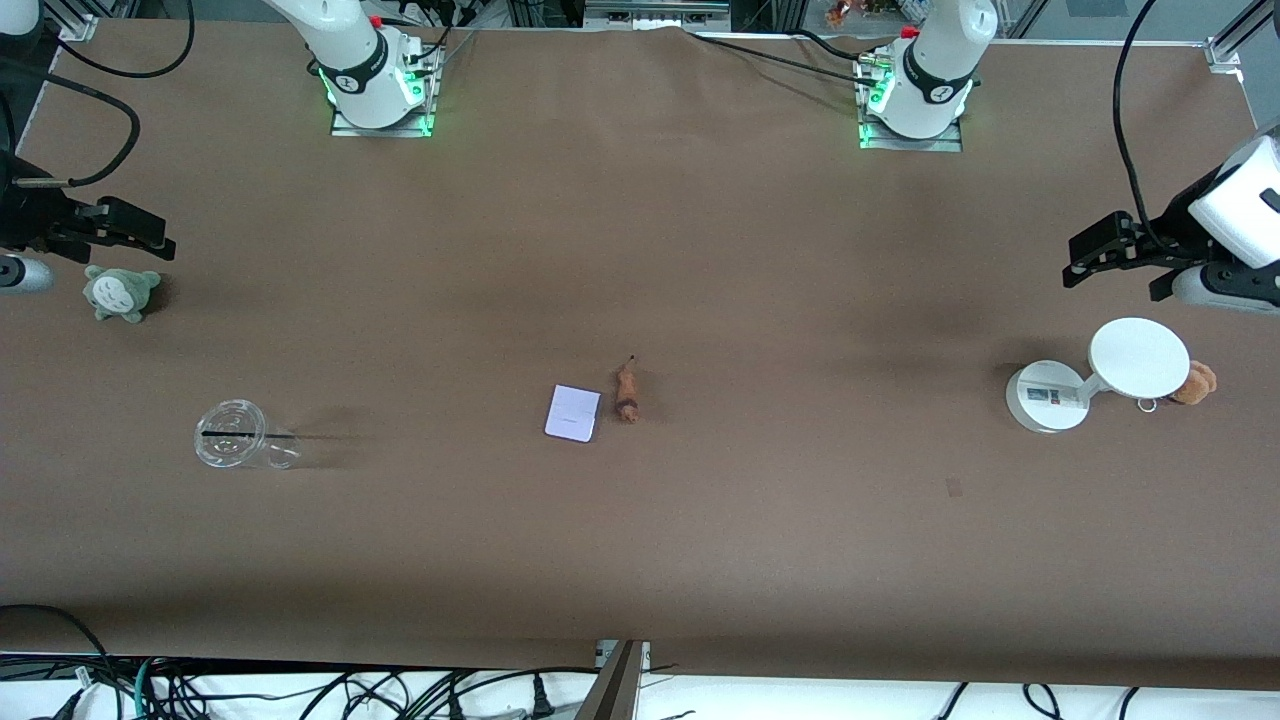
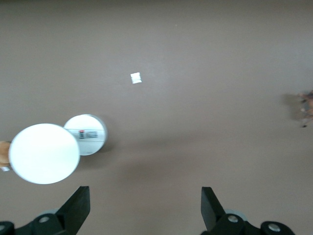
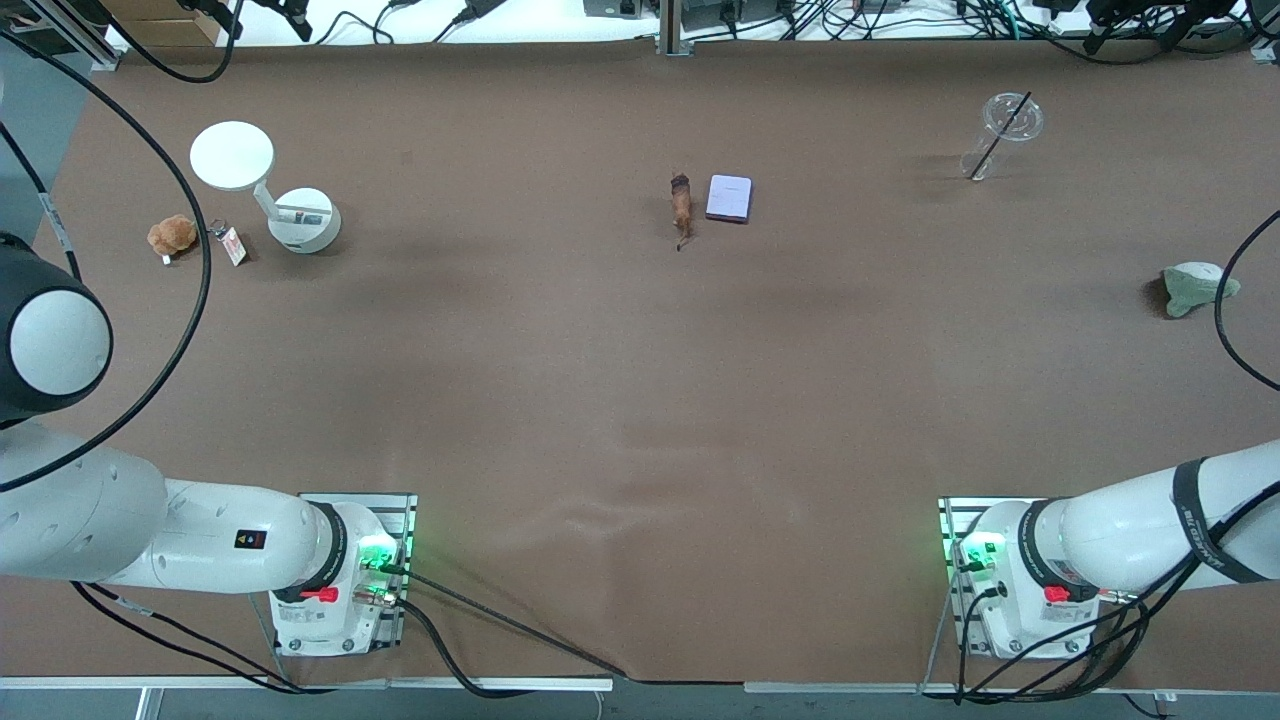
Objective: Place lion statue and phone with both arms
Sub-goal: 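Move the left gripper over the brown lion statue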
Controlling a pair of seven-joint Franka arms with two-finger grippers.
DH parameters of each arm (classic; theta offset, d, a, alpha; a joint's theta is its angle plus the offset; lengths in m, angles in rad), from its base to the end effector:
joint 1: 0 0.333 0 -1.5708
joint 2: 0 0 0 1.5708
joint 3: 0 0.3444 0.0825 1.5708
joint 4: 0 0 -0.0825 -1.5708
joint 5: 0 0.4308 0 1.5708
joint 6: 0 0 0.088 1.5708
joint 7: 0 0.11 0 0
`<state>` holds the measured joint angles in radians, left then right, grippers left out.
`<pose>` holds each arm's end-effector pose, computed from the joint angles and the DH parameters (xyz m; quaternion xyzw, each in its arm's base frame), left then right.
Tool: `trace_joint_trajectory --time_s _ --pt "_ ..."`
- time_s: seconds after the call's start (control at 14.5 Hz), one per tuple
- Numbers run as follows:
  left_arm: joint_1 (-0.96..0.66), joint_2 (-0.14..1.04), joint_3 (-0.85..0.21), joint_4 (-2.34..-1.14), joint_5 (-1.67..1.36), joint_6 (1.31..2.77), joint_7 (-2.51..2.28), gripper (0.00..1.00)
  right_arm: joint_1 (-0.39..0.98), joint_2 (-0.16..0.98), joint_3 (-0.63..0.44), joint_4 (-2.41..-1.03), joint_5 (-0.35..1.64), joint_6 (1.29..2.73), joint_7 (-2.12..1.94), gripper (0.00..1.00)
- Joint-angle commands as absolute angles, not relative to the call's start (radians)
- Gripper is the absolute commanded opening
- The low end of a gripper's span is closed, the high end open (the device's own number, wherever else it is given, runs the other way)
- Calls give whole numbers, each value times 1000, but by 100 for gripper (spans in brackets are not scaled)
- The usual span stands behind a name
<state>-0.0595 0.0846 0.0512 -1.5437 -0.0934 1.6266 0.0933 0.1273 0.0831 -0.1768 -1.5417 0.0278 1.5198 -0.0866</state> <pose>0.6338 -0.0164 0.6171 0.9978 -0.0482 0.0011 0.0444 0.6207 -0.0231 0.6106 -0.9985 -0.0184 0.0513 0.0101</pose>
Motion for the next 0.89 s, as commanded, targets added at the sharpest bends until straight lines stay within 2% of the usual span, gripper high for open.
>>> trace_joint_trajectory --time_s 0.0,0.21,0.41,0.83 --pt "-55 126 45 -1482 -118 1621 69 100 112 91 -163 -1516 17 1500 -87 100" --pt "-89 188 28 -1433 -115 1621 -22 100 112 91 -163 -1516 17 1502 -87 100" --pt "-205 253 25 -1387 -84 1621 -185 100 112 91 -161 -1516 18 1503 -86 100" --pt "-469 492 28 -1275 -63 1727 -653 100 112 91 -163 -1516 20 1505 -90 100"
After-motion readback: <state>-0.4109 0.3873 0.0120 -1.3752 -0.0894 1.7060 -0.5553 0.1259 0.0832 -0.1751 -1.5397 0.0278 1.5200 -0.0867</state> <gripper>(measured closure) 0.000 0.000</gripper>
